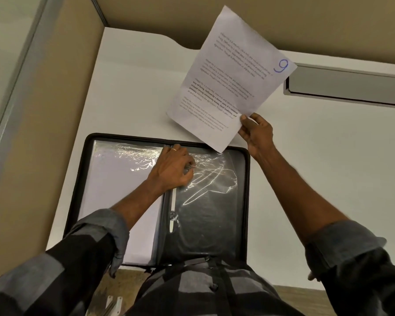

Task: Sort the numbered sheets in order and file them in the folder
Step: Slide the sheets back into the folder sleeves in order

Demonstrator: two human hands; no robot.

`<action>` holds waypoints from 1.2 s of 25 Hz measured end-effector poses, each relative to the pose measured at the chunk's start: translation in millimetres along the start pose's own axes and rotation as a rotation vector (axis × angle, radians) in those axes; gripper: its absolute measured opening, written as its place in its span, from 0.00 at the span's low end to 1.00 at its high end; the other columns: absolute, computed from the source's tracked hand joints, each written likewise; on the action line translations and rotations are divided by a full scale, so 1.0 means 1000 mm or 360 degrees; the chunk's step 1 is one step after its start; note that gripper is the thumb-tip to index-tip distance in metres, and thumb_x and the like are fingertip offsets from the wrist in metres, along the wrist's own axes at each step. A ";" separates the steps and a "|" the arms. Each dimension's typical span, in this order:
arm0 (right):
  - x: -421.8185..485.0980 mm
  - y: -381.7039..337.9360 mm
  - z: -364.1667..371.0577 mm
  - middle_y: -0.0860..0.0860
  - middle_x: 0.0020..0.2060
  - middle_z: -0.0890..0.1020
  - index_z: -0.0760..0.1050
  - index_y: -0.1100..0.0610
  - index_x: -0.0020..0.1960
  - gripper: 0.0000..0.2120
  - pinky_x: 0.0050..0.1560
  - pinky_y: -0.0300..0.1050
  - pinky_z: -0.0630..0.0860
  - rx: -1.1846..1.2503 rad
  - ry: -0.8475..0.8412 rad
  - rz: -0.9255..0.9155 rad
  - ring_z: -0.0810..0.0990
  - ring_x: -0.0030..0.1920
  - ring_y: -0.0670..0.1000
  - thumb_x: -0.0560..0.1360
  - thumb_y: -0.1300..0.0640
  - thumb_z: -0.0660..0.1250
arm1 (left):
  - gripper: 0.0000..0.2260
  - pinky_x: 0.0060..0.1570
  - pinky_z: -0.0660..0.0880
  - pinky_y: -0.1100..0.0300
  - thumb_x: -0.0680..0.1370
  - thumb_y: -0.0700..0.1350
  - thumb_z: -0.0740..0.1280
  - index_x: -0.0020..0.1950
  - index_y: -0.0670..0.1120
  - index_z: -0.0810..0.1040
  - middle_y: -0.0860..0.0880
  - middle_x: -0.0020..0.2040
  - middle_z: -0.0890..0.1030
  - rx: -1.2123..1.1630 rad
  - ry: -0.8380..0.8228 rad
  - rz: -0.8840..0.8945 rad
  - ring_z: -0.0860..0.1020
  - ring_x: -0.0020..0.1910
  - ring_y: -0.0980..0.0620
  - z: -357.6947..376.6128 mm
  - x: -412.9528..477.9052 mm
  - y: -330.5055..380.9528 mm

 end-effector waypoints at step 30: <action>0.025 -0.007 -0.013 0.54 0.51 0.87 0.79 0.60 0.59 0.09 0.54 0.48 0.83 -0.0687 -0.0359 0.0031 0.87 0.51 0.53 0.79 0.64 0.69 | 0.19 0.58 0.67 0.51 0.78 0.59 0.70 0.63 0.50 0.79 0.51 0.58 0.82 -0.0053 -0.0231 0.0021 0.75 0.60 0.48 -0.029 0.024 -0.025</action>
Point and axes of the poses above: each hand's wrist, its own x-axis towards the middle knuckle, its own z-axis out of the palm, y = z × x, the point moved 5 cm from there along x, towards the middle knuckle
